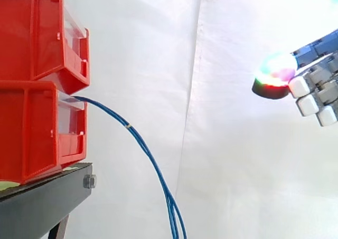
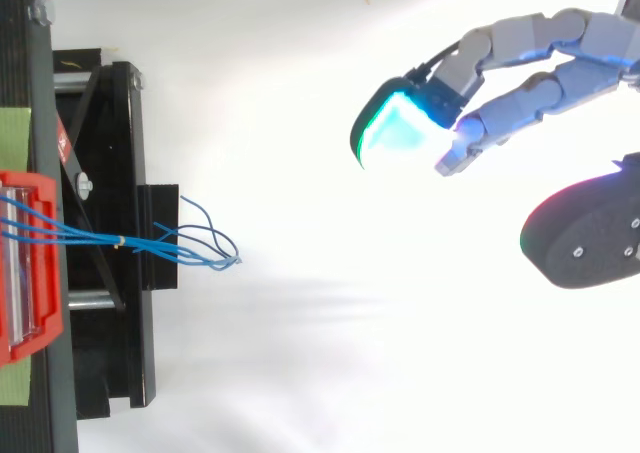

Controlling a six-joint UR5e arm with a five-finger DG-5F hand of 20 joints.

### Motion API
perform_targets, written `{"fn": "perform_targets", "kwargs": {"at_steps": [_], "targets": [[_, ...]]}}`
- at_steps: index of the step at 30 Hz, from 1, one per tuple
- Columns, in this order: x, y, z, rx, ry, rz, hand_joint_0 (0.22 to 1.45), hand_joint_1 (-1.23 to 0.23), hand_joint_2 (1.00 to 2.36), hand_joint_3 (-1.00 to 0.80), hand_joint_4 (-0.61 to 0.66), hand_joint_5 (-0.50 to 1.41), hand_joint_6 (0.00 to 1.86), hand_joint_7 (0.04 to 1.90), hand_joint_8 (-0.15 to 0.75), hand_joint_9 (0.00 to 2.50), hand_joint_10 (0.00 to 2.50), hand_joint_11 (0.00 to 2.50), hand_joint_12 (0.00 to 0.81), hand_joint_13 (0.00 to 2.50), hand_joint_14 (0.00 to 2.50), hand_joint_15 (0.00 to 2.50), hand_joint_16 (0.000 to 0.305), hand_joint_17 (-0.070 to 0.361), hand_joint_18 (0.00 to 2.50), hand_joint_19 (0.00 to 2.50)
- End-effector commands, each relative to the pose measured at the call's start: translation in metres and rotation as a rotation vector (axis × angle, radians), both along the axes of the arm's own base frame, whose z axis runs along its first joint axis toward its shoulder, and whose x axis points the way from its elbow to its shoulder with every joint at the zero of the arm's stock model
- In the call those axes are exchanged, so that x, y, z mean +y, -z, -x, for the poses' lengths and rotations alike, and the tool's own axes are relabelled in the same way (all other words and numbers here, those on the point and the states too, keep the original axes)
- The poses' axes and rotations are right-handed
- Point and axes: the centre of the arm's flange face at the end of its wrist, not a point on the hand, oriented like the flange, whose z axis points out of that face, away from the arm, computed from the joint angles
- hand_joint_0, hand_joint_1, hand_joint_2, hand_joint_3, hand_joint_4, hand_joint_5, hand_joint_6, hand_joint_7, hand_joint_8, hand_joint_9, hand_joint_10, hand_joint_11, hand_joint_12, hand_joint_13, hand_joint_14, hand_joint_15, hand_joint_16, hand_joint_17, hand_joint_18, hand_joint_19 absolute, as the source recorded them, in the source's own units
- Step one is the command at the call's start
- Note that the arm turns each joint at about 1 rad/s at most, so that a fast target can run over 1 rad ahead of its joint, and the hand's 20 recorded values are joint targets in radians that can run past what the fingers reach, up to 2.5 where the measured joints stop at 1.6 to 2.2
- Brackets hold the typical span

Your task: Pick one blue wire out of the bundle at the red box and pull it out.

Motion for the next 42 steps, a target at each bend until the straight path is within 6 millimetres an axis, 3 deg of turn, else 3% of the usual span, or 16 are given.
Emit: {"fn": "perform_targets", "kwargs": {"at_steps": [1,3,6,13,20,28,29,31,32,35,42], "targets": [[-0.001,0.003,-0.012,0.003,0.026,0.014,0.53,-0.5,1.0,-0.47,0.41,-0.15,0.5,0.85,0.339,0.71,0.01,0.34,0.413,0.72,0.01,0.4,0.049,0.11,0.6,0.53],[-0.002,0.019,-0.03,0.02,0.03,0.014,0.53,-0.5,1.0,-0.47,0.41,-0.15,0.5,0.85,0.34,0.72,0.01,0.34,0.415,0.73,0.01,0.4,0.049,0.11,0.6,0.53],[0.0,0.023,-0.052,0.003,0.023,-0.001,0.53,-0.5,1.0,-0.47,0.41,-0.15,0.5,0.86,0.341,0.72,0.01,0.34,0.413,0.73,0.01,0.4,0.049,0.11,0.6,0.53],[0.006,0.022,-0.074,-0.016,0.016,0.002,0.53,-0.5,1.0,-0.46,0.41,-0.15,0.5,0.85,0.34,0.72,0.01,0.34,0.414,0.73,0.01,0.4,0.049,0.11,0.6,0.53],[0.018,0.045,-0.104,-0.019,-0.001,0.009,0.53,-0.5,1.0,-0.46,0.41,-0.15,0.5,0.85,0.34,0.72,0.01,0.34,0.413,0.73,0.01,0.4,0.049,0.109,0.6,0.52],[0.023,0.046,-0.108,-0.018,-0.012,0.037,0.53,-0.5,1.0,-0.46,0.41,-0.15,0.5,0.85,0.342,0.73,0.01,0.35,0.415,0.74,0.01,0.4,0.049,0.11,0.6,0.53],[0.024,0.058,-0.11,-0.001,-0.013,0.043,0.53,-0.5,1.0,-0.46,0.41,-0.15,0.5,0.85,0.342,0.73,0.01,0.35,0.414,0.74,0.01,0.4,0.049,0.11,0.6,0.52],[0.024,0.06,-0.112,-0.002,-0.014,0.043,0.53,-0.5,1.0,-0.46,0.41,-0.15,0.5,0.86,0.342,0.73,0.01,0.35,0.415,0.74,0.01,0.4,0.049,0.11,0.6,0.53],[0.025,0.074,-0.116,0.008,-0.015,0.043,0.54,-0.5,1.0,-0.47,0.41,-0.15,0.5,0.86,0.342,0.73,0.01,0.35,0.415,0.74,0.01,0.4,0.049,0.11,0.6,0.53],[0.027,0.082,-0.127,-0.033,-0.013,0.032,0.54,-0.5,1.0,-0.46,0.41,-0.15,0.5,0.86,0.344,0.74,0.01,0.35,0.414,0.74,0.01,0.4,0.049,0.11,0.6,0.53],[0.024,0.081,-0.128,-0.043,-0.018,0.029,0.54,-0.5,1.0,-0.46,0.41,-0.15,0.5,0.86,0.344,0.74,0.01,0.34,0.41,0.75,0.01,0.41,0.049,0.109,0.61,0.53]]}}
